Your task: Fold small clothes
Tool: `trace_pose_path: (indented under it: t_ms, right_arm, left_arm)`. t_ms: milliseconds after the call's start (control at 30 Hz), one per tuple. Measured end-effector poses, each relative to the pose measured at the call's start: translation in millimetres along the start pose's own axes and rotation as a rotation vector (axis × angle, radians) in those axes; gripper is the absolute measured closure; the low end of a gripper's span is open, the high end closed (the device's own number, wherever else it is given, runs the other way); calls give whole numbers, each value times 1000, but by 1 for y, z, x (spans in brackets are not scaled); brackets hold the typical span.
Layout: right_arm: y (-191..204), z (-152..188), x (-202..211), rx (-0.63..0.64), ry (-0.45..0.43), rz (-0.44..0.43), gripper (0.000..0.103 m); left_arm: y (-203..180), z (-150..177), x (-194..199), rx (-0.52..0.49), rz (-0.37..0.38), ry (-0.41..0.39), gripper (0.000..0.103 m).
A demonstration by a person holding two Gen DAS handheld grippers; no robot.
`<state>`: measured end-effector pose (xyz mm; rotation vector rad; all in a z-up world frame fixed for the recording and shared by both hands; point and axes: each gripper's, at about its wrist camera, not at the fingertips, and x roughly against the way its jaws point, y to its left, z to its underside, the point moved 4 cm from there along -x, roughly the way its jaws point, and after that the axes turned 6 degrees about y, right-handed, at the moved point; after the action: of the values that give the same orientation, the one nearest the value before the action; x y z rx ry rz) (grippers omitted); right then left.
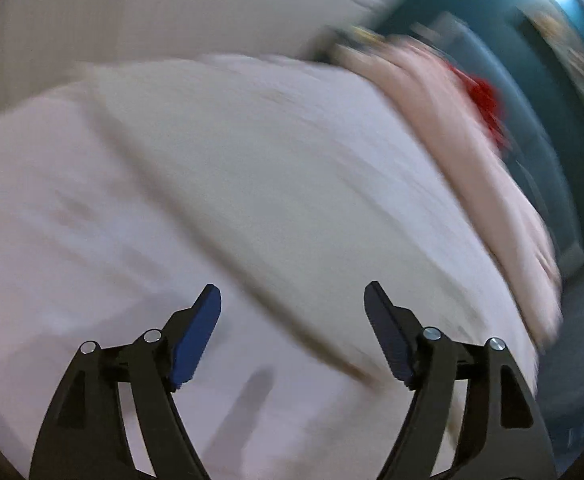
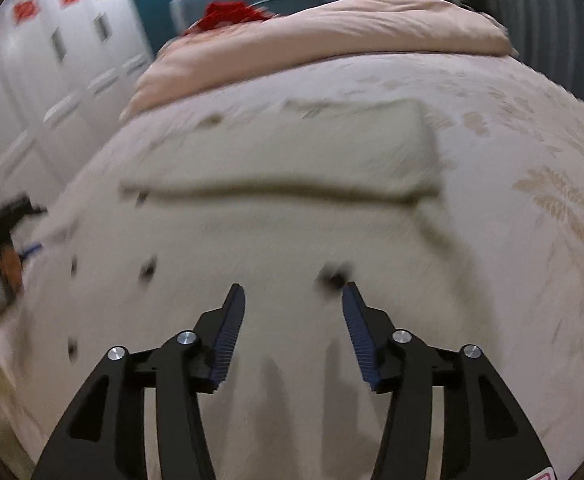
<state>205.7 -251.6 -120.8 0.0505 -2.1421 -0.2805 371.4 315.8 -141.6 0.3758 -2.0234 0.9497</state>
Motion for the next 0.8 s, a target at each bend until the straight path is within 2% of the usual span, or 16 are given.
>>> trace_pose_path:
  t_ms: [33,100,133,233,267,300,333,400,500,567,633,700,800]
  right_arm:
    - [8,10,-4,21,13,3,48]
    - [18,26,-15,51,29,46,45]
    - [21,27,-14,70,14,69,44]
    - [21,25,-20,90,30,71,36]
    - [17,24,-21,76,28,51,35]
    - [14,24,-21,66,25,35,34]
    - [12,24,-21,59,20,23,34]
    - [10,24,-22,60,15,21,33]
    - [17,30,-24,78,8,33,30]
    - [15,31,-24,74,6,19,29]
    - [15,32,-24,67,4,3,27]
    - [16,32,-24,66,2,-8,26]
    - [15,33,-23,61,2,-19,25]
  left_arm:
    - [20,-15,0,51,-18,-9,31]
    - [55,-50,1,132,9,-41,37]
    - [64,-67,2,152,-22,-66,37]
    - [62,-92,-9,135,-85,-62,40]
    - [59,-96,-14,126,-94,-55,51]
    - [57,-99,-19,111,-98,-50,77]
    - [53,-101,-26,95,-104,-25,90]
    - [47,-103,-19,84,-111,-45,97]
    - [1,-98,12,-34,-60,-147,98]
    - [-55,-84,40,-179,7,-193,98]
    - [-117,-51,71,-317,96,-222,98]
    - [-181,-3,96,-450,211,-210,97]
    - [-243,70,98,-593,300,-106,94]
